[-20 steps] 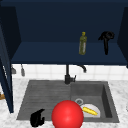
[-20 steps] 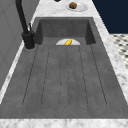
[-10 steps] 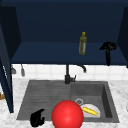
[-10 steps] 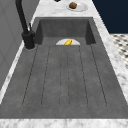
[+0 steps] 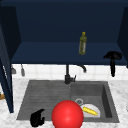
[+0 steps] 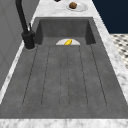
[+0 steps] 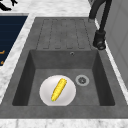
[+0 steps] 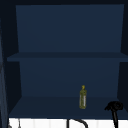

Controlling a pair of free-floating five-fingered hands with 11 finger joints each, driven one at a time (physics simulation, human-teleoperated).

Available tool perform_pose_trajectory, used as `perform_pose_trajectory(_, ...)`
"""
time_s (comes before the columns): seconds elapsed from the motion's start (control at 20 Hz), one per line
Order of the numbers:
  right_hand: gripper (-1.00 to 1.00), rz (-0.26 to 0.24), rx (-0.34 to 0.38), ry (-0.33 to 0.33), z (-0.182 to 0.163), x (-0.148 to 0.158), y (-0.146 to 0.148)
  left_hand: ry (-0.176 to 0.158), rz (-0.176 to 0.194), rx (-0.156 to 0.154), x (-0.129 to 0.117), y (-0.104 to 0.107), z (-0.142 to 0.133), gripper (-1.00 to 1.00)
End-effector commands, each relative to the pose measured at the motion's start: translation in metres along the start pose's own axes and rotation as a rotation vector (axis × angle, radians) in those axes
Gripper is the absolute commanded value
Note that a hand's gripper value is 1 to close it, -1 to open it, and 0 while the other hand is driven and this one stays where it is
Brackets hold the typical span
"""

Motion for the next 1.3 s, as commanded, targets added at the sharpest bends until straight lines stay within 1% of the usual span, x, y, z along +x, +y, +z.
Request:
perform_pose_trajectory(0.0,-1.00,0.002,-0.002,0.022,0.017,-0.004,0.034,0.000,0.000,0.000,0.000,0.000,0.000,0.00)
perform_pose_trajectory(0.05,-1.00,0.006,-0.007,0.026,0.020,-0.006,0.045,0.000,0.000,0.000,0.000,0.000,0.000,0.00)
perform_pose_trajectory(0.15,-1.00,0.036,-0.024,0.041,0.021,-0.008,0.065,0.000,0.000,0.000,0.000,0.000,0.000,0.00)
perform_pose_trajectory(0.3,-1.00,0.046,-0.033,0.042,0.022,-0.011,0.092,0.000,0.000,0.000,0.000,0.000,0.000,0.00)
perform_pose_trajectory(0.45,-1.00,0.044,-0.029,0.049,0.016,-0.017,0.117,0.000,0.000,0.000,0.000,0.000,0.000,0.00)
perform_pose_trajectory(0.6,-1.00,0.032,-0.013,0.058,0.001,-0.032,0.135,0.000,0.000,0.000,0.000,0.000,0.000,0.00)
perform_pose_trajectory(0.65,-1.00,0.019,-0.010,0.054,-0.004,-0.038,0.137,0.000,0.000,0.000,0.000,0.000,0.000,0.00)
perform_pose_trajectory(0.75,-1.00,0.000,-0.026,0.046,-0.010,-0.049,0.144,0.000,0.000,0.000,0.000,0.000,0.000,0.00)
perform_pose_trajectory(0.95,-1.00,0.000,0.004,0.038,-0.028,-0.069,0.158,0.000,0.000,0.000,0.000,0.000,0.000,0.00)
perform_pose_trajectory(1.1,-1.00,-0.001,0.008,0.035,-0.036,-0.085,0.166,0.000,0.000,0.000,0.000,0.000,0.000,0.00)
perform_pose_trajectory(1.2,-1.00,0.003,0.014,0.042,-0.039,-0.077,0.179,0.000,0.000,0.000,0.000,0.000,0.000,0.00)
perform_pose_trajectory(1.25,-1.00,-0.002,0.016,0.072,-0.040,-0.074,0.189,0.000,0.000,0.000,0.000,0.000,0.000,0.00)
